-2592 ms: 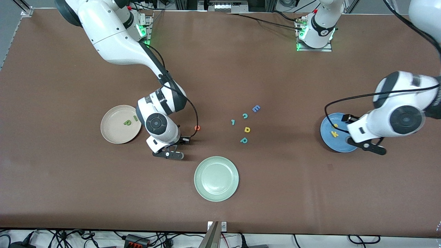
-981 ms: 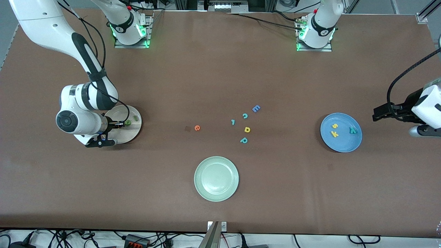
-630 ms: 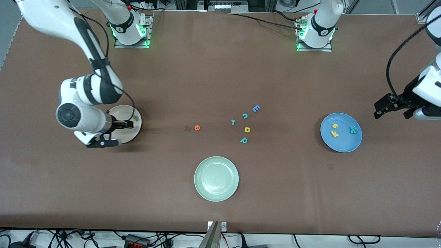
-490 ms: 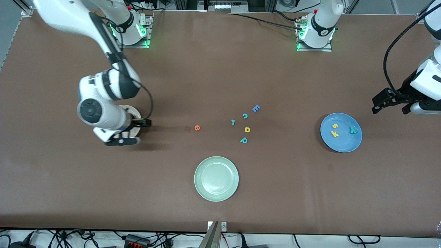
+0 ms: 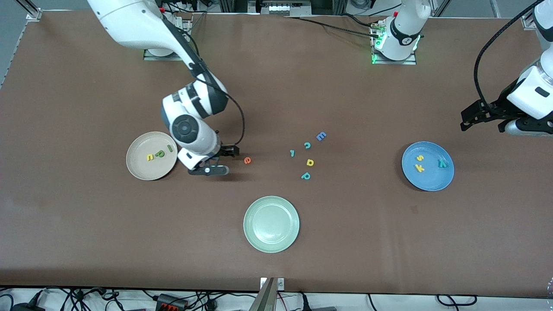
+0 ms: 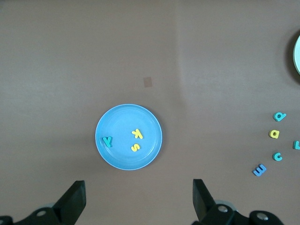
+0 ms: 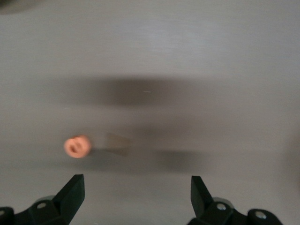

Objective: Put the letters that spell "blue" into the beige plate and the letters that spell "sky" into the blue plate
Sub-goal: 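Grasp the orange e with the right gripper while the left gripper withdraws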

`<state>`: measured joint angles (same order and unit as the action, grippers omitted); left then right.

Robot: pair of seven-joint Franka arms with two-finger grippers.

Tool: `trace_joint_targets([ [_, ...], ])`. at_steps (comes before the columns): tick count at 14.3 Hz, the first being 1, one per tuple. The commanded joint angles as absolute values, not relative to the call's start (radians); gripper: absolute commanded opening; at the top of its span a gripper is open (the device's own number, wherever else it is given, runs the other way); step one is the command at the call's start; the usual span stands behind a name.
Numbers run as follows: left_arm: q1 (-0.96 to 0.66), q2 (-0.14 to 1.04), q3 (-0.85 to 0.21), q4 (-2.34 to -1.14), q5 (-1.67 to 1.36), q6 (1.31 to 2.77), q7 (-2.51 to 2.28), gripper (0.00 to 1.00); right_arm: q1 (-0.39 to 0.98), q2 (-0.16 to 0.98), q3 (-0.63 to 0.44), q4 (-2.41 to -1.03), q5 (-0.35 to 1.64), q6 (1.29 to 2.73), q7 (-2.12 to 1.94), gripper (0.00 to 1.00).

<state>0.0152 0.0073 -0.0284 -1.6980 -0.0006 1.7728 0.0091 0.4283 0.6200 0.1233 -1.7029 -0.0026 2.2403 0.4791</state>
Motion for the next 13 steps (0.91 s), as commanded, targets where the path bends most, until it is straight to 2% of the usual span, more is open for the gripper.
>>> trace_joint_targets([
  [1, 0.011, 0.003, -0.026, -1.681, 0.005, 1.741, 0.014, 1.00, 0.489, 0.710, 0.107, -1.589, -0.070, 2.232, 0.520, 1.00],
  [5, 0.009, 0.002, -0.028, -1.681, 0.005, 1.736, 0.012, 1.00, 0.525, 0.748, 0.107, -1.577, -0.075, 2.244, 0.551, 1.00],
  [8, 0.011, 0.003, -0.041, -1.677, 0.005, 1.736, 0.011, 1.00, 0.552, 0.779, 0.107, -1.577, -0.072, 2.318, 0.554, 0.87],
  [13, 0.011, 0.003, -0.043, -1.677, 0.005, 1.735, 0.011, 1.00, 0.548, 0.785, 0.106, -1.577, -0.074, 2.326, 0.540, 0.66],
])
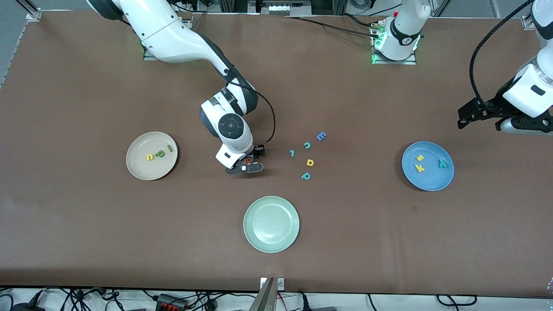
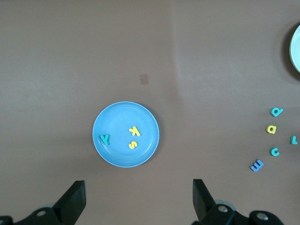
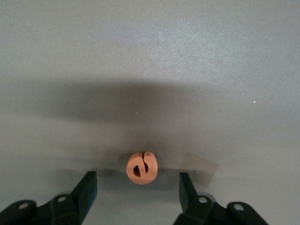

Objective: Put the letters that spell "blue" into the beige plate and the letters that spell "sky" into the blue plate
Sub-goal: 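Grasp the orange e with the right gripper while the left gripper withdraws, then place the orange e on the beige plate with the right gripper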

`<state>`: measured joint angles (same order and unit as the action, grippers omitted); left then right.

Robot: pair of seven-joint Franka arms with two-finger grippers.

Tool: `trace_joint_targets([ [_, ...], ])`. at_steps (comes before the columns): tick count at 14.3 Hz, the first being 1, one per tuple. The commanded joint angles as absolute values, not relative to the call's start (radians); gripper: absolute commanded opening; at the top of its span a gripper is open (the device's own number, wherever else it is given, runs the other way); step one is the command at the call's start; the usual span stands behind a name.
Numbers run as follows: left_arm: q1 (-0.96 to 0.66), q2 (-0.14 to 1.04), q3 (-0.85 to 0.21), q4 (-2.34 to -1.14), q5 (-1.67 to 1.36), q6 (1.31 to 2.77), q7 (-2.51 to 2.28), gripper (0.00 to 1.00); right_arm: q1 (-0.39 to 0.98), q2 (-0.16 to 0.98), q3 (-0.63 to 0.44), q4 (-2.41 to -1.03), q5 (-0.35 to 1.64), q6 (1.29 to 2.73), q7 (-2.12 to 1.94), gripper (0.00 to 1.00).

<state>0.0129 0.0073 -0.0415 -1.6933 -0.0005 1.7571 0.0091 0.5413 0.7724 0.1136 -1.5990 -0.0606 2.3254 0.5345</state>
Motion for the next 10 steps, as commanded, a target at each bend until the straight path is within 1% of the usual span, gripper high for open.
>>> trace_joint_targets([
  [1, 0.011, 0.003, -0.043, -1.677, 0.005, 1.735, 0.011, 1.00, 0.548, 0.787, 0.106, -1.577, -0.074, 2.326, 0.541, 0.64],
  [2, 0.011, 0.003, -0.043, -1.677, 0.005, 1.735, 0.011, 1.00, 0.548, 0.787, 0.106, -1.577, -0.074, 2.326, 0.541, 0.61],
  [3, 0.012, 0.003, -0.043, -1.677, 0.005, 1.735, 0.011, 1.00, 0.545, 0.787, 0.106, -1.577, -0.072, 2.326, 0.543, 0.49],
  [10, 0.012, 0.003, -0.043, -1.677, 0.005, 1.735, 0.011, 1.00, 0.537, 0.787, 0.106, -1.575, -0.071, 2.326, 0.541, 0.46],
])
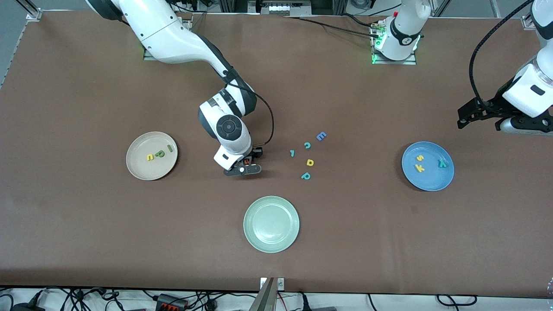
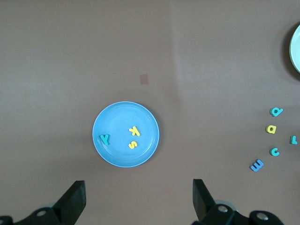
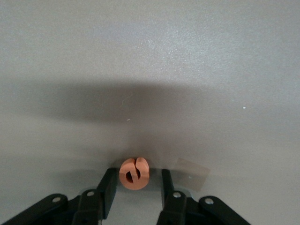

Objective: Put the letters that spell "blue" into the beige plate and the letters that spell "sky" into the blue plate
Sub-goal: 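Place the orange e on the beige plate with the right gripper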

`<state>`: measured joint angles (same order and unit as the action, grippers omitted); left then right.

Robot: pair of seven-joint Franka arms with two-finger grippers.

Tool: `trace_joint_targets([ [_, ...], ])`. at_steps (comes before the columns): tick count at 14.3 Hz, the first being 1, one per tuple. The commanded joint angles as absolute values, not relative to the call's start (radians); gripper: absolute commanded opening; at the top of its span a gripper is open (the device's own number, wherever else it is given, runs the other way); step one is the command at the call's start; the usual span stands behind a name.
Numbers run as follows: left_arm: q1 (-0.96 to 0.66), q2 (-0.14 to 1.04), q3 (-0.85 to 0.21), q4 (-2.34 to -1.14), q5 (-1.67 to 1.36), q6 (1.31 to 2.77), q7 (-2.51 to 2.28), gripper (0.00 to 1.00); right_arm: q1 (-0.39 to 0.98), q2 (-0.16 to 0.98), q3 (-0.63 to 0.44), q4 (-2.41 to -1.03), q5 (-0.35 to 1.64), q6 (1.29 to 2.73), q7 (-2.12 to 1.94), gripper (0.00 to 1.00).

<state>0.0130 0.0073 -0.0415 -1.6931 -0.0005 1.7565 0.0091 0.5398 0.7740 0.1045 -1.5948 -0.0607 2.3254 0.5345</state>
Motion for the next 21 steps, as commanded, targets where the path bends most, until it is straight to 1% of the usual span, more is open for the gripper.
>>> trace_joint_targets([
  [1, 0.012, 0.003, -0.043, -1.677, 0.005, 1.735, 0.011, 1.00, 0.537, 0.787, 0.106, -1.577, -0.072, 2.326, 0.540, 0.46],
  [2, 0.012, 0.003, -0.041, -1.677, 0.005, 1.735, 0.012, 1.00, 0.537, 0.787, 0.106, -1.575, -0.072, 2.326, 0.540, 0.45],
  [3, 0.012, 0.003, -0.043, -1.677, 0.005, 1.735, 0.012, 1.00, 0.537, 0.787, 0.106, -1.575, -0.072, 2.326, 0.540, 0.42],
  [7, 0.015, 0.003, -0.040, -1.675, 0.005, 1.735, 0.014, 1.00, 0.529, 0.787, 0.104, -1.575, -0.072, 2.326, 0.532, 0.16],
  [9, 0.017, 0.003, -0.040, -1.675, 0.005, 1.735, 0.015, 1.00, 0.517, 0.782, 0.104, -1.575, -0.071, 2.326, 0.534, 0.11],
  [12, 0.017, 0.003, -0.040, -1.675, 0.003, 1.735, 0.014, 1.00, 0.489, 0.773, 0.103, -1.568, -0.066, 2.326, 0.532, 0.10],
  [14, 0.017, 0.003, -0.041, -1.675, 0.005, 1.735, 0.011, 1.00, 0.441, 0.733, 0.104, -1.568, -0.061, 2.300, 0.537, 0.10],
  [18, 0.015, 0.003, -0.041, -1.675, 0.005, 1.721, 0.009, 1.00, 0.327, 0.664, 0.104, -1.580, -0.068, 2.105, 0.491, 0.10],
  [21, 0.015, 0.003, -0.043, -1.675, 0.005, 1.721, 0.011, 1.00, 0.235, 0.617, 0.104, -1.624, -0.071, 1.985, 0.396, 0.10],
])
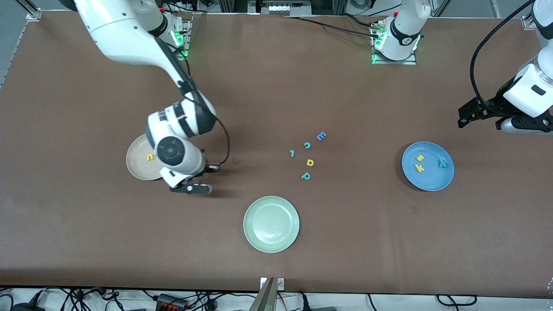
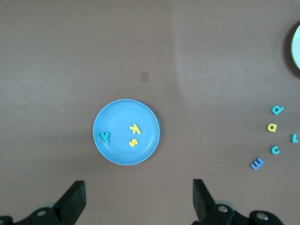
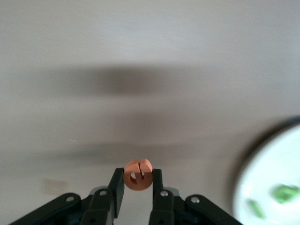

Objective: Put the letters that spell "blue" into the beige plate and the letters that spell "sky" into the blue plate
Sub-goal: 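Place the orange e on the beige plate with the right gripper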

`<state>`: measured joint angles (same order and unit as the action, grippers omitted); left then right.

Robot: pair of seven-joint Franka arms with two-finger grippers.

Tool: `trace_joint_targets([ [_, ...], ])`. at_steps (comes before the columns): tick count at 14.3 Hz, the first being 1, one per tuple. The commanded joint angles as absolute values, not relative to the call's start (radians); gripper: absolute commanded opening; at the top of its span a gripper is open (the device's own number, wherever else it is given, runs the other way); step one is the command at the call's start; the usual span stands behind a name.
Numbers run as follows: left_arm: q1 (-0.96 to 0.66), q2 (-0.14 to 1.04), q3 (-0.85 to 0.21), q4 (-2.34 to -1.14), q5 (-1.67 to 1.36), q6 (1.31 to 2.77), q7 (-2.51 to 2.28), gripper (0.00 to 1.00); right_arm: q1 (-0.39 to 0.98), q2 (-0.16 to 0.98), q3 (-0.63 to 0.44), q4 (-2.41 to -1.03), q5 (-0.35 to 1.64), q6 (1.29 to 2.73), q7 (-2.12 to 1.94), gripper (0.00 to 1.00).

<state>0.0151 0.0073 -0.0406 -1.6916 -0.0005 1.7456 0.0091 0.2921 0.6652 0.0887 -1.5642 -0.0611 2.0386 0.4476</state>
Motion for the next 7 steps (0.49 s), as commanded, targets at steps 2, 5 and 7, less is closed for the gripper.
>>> trace_joint_targets([
  [2, 0.015, 0.003, -0.041, -1.674, 0.005, 1.720, 0.009, 1.00, 0.158, 0.563, 0.104, -1.696, -0.071, 1.944, 0.278, 0.10],
  [5, 0.015, 0.003, -0.041, -1.674, 0.003, 1.718, 0.011, 1.00, 0.071, 0.505, 0.104, -1.811, -0.071, 1.944, 0.166, 0.10],
  [7, 0.011, 0.003, -0.044, -1.672, 0.005, 1.718, 0.009, 1.00, 0.017, 0.491, 0.104, -1.856, -0.071, 1.947, 0.102, 0.10],
])
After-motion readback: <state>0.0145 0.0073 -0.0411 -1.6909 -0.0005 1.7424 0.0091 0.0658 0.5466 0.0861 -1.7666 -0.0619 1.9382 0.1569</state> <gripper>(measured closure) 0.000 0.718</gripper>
